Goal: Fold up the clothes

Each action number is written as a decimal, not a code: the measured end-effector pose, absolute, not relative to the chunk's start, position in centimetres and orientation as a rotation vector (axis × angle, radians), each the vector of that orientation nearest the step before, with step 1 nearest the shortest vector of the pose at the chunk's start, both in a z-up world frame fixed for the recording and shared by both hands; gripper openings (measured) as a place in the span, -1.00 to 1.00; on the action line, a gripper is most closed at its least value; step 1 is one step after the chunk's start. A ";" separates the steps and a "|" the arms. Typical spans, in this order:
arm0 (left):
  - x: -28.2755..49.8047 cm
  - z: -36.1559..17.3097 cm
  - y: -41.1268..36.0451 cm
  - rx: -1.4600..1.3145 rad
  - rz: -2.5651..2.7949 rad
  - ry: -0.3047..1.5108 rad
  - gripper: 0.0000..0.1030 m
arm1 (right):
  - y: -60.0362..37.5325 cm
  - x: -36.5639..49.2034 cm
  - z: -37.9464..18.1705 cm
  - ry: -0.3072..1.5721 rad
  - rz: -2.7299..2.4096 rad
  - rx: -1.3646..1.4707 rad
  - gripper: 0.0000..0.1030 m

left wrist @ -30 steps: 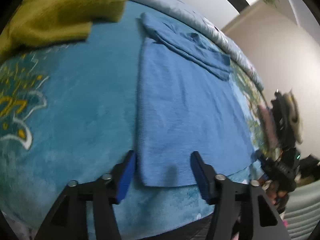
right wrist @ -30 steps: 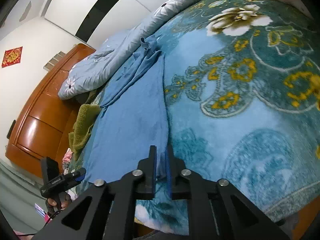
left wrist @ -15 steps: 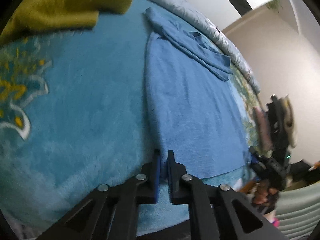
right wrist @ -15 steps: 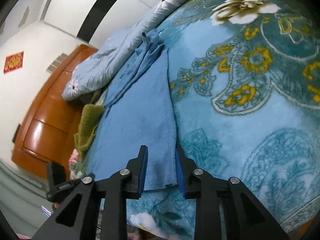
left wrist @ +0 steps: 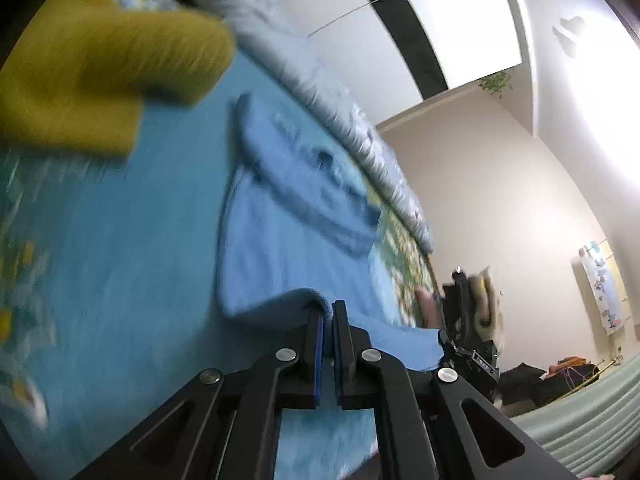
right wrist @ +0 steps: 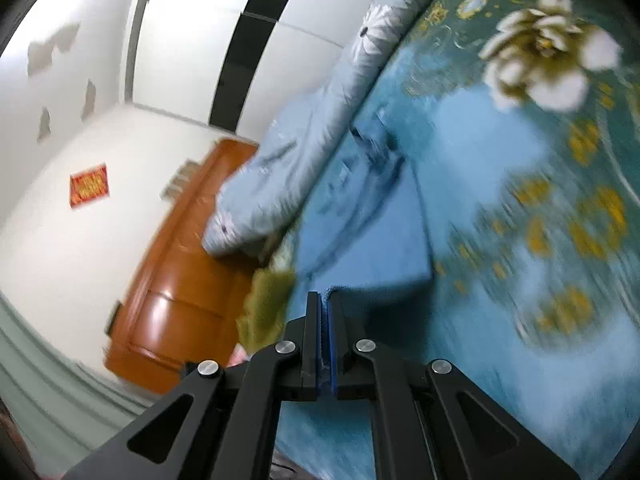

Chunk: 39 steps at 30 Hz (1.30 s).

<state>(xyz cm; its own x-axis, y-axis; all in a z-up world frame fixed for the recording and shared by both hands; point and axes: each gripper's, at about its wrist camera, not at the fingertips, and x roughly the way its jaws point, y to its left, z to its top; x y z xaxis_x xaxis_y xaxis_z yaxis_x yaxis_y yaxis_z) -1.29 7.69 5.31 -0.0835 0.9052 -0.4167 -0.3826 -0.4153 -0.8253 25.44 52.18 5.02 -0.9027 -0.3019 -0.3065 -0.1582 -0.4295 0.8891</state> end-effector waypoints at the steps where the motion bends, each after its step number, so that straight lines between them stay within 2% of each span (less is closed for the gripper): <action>1: -2.3 5.9 8.3 -1.184 1.695 -0.647 -0.92 | 52.8 24.3 5.3 -1.635 -2.501 0.655 -0.95; 7: -9.1 8.1 13.7 -1.177 1.799 -0.557 -0.92 | 56.2 17.1 7.2 -1.678 -2.524 0.627 -0.95; 18: -21.1 5.2 20.4 -1.299 1.842 -0.645 -0.92 | 62.9 2.8 7.7 -1.623 -2.592 0.859 -0.94; 26: -25.2 2.0 24.1 -1.438 1.904 -0.592 -0.92 | 64.2 -2.5 3.7 -1.611 -2.635 1.101 -0.91; 29: -25.5 1.8 24.4 -1.442 1.868 -0.647 -0.88 | 64.5 -2.5 3.7 -1.623 -2.614 1.099 -0.91; 30: -25.6 1.7 24.4 -1.441 1.854 -0.672 -0.75 | 64.6 -2.3 3.9 -1.623 -2.609 1.078 -0.90; 31: -25.5 1.7 24.3 -1.437 1.843 -0.699 -0.45 | 64.6 -2.0 4.3 -1.620 -2.614 1.058 -0.90; 33: -25.2 2.0 23.8 -1.414 1.829 -0.745 -0.02 | 64.9 -1.0 5.4 -1.604 -2.645 1.008 -0.61; 34: -24.9 2.3 23.5 -1.394 1.832 -0.755 0.09 | 65.0 -0.4 5.9 -1.590 -2.665 0.992 -0.43; 37: -23.8 3.3 22.7 -1.380 1.868 -0.723 0.13 | 65.2 1.4 7.0 -1.575 -2.703 0.996 -0.39; 39: -22.2 4.2 22.5 -1.390 1.909 -0.610 0.13 | 64.7 3.2 6.9 -1.566 -2.686 1.013 -0.39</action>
